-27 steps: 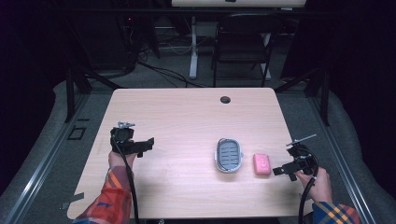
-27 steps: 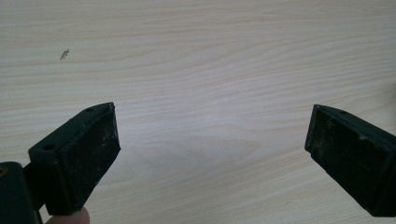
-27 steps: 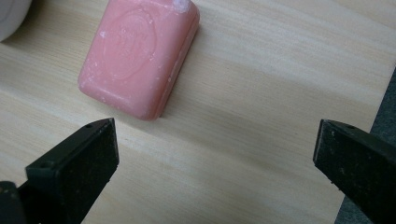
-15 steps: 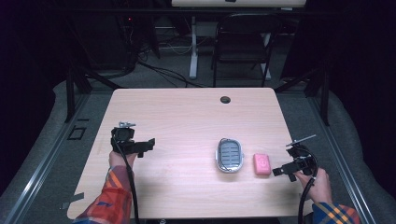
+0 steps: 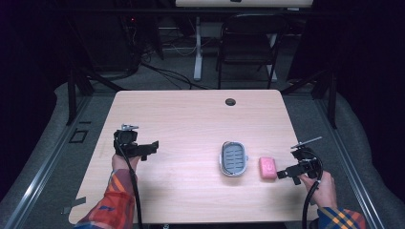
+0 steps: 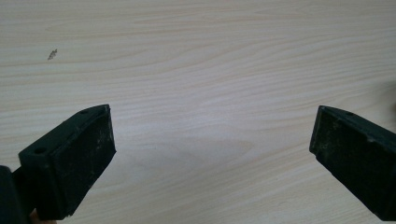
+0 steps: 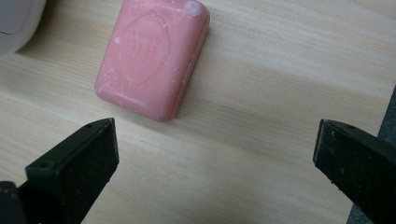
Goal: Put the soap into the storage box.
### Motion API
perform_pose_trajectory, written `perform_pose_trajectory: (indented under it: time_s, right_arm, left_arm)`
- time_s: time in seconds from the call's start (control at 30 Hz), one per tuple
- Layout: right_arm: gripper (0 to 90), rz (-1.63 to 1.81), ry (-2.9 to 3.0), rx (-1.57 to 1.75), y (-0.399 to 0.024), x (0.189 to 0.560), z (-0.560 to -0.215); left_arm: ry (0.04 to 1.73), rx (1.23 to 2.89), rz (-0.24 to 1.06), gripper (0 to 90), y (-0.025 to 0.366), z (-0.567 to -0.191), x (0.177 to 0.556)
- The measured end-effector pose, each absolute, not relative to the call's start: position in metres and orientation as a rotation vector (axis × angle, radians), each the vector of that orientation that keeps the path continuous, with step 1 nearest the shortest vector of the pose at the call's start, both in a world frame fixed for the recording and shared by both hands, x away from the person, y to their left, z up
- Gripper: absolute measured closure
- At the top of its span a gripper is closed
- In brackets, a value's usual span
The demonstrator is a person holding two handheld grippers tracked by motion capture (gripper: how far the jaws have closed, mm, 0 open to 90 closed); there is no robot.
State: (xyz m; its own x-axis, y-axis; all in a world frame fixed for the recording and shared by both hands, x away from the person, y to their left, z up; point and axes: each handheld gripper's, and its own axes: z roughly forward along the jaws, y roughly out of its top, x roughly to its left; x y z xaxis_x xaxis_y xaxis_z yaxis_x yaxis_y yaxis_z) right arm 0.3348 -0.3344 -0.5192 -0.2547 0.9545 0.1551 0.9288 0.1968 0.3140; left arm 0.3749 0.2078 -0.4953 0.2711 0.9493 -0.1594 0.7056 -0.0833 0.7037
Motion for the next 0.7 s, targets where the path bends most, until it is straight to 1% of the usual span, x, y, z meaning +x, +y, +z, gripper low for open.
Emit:
perform_pose_trajectory:
  time_s: [0.3, 0.7]
  right_arm:
    - [0.0, 0.542, 2.336, 1.872, -0.330, 0.335, -0.515]
    - [0.4, 0.532, 2.341, 1.877, -0.312, 0.342, -0.514]
  left_arm:
    - [1.497, 1.844, 0.436, 0.0, 0.210, -0.495, 0.375]
    - [1.499, 1.846, 0.424, 0.0, 0.209, -0.496, 0.376]
